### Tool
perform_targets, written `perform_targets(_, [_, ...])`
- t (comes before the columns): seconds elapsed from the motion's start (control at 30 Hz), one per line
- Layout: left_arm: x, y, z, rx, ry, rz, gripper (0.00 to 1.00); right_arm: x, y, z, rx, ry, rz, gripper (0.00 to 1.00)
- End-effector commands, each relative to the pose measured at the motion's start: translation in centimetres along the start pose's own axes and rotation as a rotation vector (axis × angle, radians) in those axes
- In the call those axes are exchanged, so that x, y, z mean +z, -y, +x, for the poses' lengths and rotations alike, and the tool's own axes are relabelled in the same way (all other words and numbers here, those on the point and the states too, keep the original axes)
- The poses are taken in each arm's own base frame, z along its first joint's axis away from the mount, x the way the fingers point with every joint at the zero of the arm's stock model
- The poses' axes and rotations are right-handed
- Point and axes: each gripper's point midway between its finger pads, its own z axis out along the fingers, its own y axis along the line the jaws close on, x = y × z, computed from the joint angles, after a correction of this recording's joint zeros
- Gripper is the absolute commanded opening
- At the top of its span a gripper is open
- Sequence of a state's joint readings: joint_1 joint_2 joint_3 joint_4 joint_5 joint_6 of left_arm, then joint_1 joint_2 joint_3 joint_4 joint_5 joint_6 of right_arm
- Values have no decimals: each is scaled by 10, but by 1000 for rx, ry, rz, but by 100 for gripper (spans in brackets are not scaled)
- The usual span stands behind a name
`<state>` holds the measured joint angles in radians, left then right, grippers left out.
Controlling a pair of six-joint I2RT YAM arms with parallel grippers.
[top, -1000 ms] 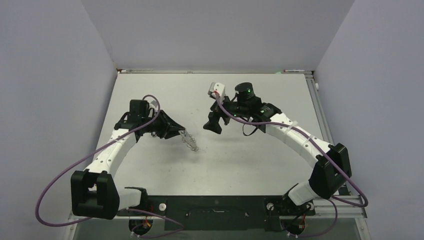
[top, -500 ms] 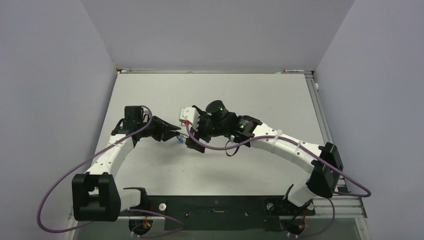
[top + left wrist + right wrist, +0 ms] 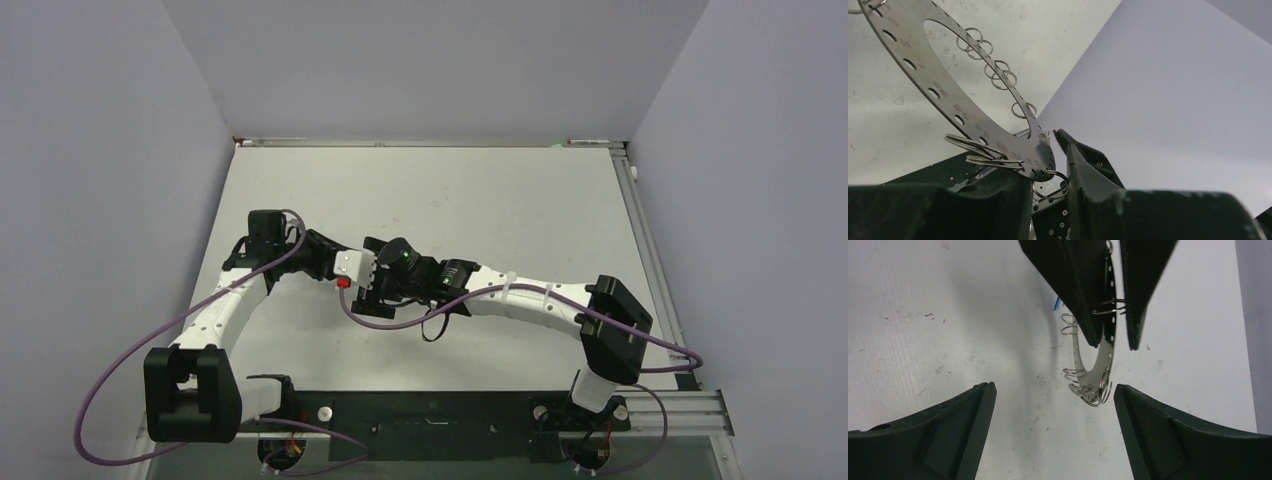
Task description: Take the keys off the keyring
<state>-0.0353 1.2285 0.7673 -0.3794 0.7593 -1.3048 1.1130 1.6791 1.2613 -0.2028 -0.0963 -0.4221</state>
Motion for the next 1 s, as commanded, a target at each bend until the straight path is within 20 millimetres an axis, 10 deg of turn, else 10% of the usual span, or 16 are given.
perform_targets(0.0, [-8, 22, 5, 62, -23, 73, 0, -9, 43, -21, -2, 71, 140, 92])
perform_targets(0.27, [-8, 15, 11, 78, -41, 75, 0, -43, 59, -12, -32, 110, -89, 95])
perform_targets(0.63, [-10, 27, 31, 110, -124, 126, 0, -12, 40, -12, 4, 203, -161, 85])
perform_targets(0.97, [-12, 27, 38, 94, -147, 162, 0, -8, 41, -12, 41, 229, -140, 31])
